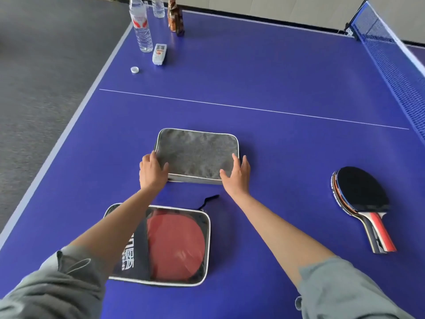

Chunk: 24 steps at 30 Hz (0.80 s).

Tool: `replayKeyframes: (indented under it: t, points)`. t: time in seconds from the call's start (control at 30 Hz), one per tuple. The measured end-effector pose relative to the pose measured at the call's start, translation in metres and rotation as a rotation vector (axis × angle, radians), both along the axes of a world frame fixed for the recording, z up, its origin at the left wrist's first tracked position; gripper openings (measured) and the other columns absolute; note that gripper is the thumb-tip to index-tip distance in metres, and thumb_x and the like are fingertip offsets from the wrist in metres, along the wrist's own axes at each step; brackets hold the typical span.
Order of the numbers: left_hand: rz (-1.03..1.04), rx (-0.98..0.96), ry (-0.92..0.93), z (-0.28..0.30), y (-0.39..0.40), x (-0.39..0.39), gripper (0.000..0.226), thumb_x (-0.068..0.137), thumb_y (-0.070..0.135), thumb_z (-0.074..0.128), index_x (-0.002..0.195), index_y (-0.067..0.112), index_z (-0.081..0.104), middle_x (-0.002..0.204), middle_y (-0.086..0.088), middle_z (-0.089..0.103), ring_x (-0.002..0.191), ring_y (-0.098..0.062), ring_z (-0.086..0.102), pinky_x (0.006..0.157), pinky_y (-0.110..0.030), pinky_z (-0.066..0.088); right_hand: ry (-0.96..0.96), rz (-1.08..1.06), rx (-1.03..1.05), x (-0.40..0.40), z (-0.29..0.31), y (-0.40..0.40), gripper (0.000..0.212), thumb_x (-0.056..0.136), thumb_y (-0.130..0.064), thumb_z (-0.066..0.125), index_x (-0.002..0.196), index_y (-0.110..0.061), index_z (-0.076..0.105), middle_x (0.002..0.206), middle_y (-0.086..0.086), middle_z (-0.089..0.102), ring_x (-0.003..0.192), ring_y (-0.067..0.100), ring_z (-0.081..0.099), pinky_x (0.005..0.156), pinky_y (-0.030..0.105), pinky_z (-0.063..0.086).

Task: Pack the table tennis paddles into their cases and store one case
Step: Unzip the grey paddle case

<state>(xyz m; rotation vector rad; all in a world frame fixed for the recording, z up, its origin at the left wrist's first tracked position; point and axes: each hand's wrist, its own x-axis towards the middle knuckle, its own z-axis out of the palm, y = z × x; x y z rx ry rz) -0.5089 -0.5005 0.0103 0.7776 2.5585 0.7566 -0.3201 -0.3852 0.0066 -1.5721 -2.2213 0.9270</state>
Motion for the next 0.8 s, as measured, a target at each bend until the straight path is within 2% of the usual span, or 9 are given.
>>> replayKeyframes:
  t: [0.1,0.2,0.33,0.57,0.7,0.8]
  points:
    - [0.048,0.0,-0.052,-0.012,0.012,-0.008,0.051,0.09,0.022,0.057,0.132,0.001,0.04,0.133,-0.022,0.046,0.12,-0.039,0.041,0.098,-0.043,0.034,0.044,-0.016,-0.111,-0.011,-0.014,0.02,0.068,0.091,-0.023,0.058,0.147,-0.013,0.021,0.156,0.019,0.011,0.143,0.033,0.015,0.116,0.039,0.019]
    - [0.131,0.021,-0.05,-0.02,0.017,-0.012,0.057,0.087,0.023,0.062,0.136,0.004,0.041,0.13,-0.02,0.049,0.119,-0.038,0.04,0.101,-0.039,0.031,0.058,-0.067,-0.07,-0.017,-0.025,0.026,0.066,0.087,-0.021,0.062,0.143,-0.01,0.03,0.147,0.018,0.028,0.134,0.034,0.029,0.111,0.04,0.027]
    - [0.212,0.038,-0.106,-0.022,0.017,-0.009,0.055,0.082,0.025,0.066,0.131,0.009,0.047,0.128,-0.018,0.048,0.119,-0.037,0.04,0.101,-0.039,0.033,0.131,-0.105,-0.022,-0.015,-0.029,0.023,0.063,0.084,-0.014,0.065,0.14,-0.012,0.036,0.14,0.012,0.037,0.126,0.031,0.035,0.106,0.037,0.031]
    - [0.154,0.03,-0.135,0.0,0.002,0.029,0.058,0.084,0.021,0.066,0.134,0.005,0.041,0.133,-0.017,0.041,0.122,-0.035,0.035,0.102,-0.04,0.034,0.132,-0.144,-0.023,0.018,-0.013,0.009,0.061,0.082,-0.012,0.065,0.138,-0.012,0.039,0.137,0.011,0.041,0.124,0.032,0.037,0.105,0.037,0.032]
    - [0.098,0.071,-0.128,0.021,-0.005,0.065,0.056,0.083,0.02,0.066,0.133,0.007,0.043,0.132,-0.016,0.041,0.122,-0.034,0.035,0.1,-0.039,0.035,0.125,-0.202,-0.03,0.059,-0.001,-0.006,0.058,0.083,-0.019,0.066,0.136,-0.014,0.043,0.144,0.012,0.036,0.129,0.032,0.033,0.106,0.037,0.031]
    - [0.045,0.13,-0.141,0.032,-0.01,0.105,0.054,0.083,0.016,0.064,0.132,0.008,0.045,0.129,-0.017,0.042,0.12,-0.034,0.036,0.1,-0.038,0.034,0.14,-0.265,-0.02,0.104,0.002,-0.016,0.054,0.084,-0.023,0.065,0.134,-0.018,0.046,0.143,0.011,0.037,0.13,0.03,0.033,0.103,0.039,0.036]
